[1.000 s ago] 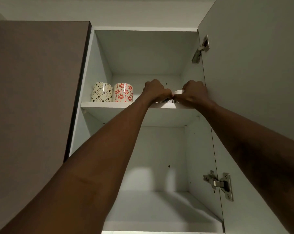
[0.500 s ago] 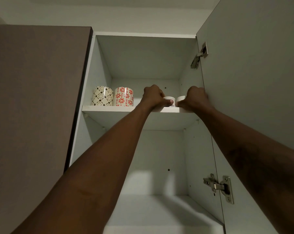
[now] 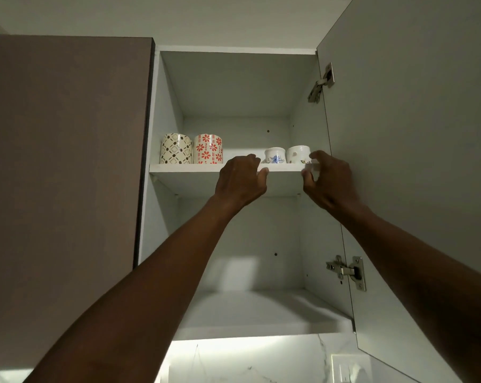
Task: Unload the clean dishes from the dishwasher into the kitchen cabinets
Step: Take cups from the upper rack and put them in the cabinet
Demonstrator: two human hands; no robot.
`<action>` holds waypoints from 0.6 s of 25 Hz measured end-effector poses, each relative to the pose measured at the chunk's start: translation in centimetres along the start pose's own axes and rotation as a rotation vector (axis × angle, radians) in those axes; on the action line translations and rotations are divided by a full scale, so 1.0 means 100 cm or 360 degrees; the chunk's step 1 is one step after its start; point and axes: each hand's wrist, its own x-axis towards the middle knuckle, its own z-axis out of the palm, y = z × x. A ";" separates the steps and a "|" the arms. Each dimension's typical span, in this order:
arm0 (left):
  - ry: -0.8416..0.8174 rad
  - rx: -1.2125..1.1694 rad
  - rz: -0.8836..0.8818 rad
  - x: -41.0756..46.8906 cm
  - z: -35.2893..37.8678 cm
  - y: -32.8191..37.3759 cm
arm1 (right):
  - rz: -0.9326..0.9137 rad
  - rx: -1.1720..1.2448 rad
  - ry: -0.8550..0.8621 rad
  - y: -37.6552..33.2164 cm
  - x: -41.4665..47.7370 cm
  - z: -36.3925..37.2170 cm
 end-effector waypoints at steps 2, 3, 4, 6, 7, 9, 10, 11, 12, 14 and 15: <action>0.0006 -0.0007 0.0134 -0.023 -0.008 -0.003 | -0.0028 -0.0026 -0.0060 -0.003 -0.024 -0.007; 0.0004 -0.0024 0.0155 -0.035 -0.012 -0.003 | -0.0008 -0.0024 -0.0089 -0.005 -0.037 -0.010; 0.0000 -0.0044 0.0160 -0.046 -0.016 -0.003 | 0.0025 -0.0014 -0.0126 -0.008 -0.050 -0.012; -0.0067 -0.0047 0.0153 -0.069 -0.024 0.000 | 0.0072 -0.0008 -0.0208 -0.014 -0.076 -0.019; -0.0112 -0.0038 0.0153 -0.079 -0.028 0.001 | 0.0081 -0.0014 -0.0247 -0.017 -0.088 -0.023; -0.0237 -0.0036 0.0139 -0.099 -0.038 0.006 | 0.0096 -0.0042 -0.0316 -0.026 -0.111 -0.034; -0.0313 -0.0033 0.0122 -0.108 -0.044 0.010 | 0.0097 -0.0068 -0.0344 -0.031 -0.120 -0.040; -0.0391 -0.0028 0.0100 -0.115 -0.049 0.015 | 0.0092 -0.0096 -0.0368 -0.034 -0.127 -0.046; -0.0465 -0.0021 0.0079 -0.121 -0.056 0.019 | 0.0088 -0.0122 -0.0393 -0.038 -0.133 -0.052; -0.0580 -0.0012 0.0053 -0.133 -0.067 0.029 | 0.0090 -0.0140 -0.0443 -0.045 -0.144 -0.066; -0.0615 -0.0010 0.0048 -0.139 -0.072 0.035 | 0.0092 -0.0141 -0.0461 -0.047 -0.148 -0.074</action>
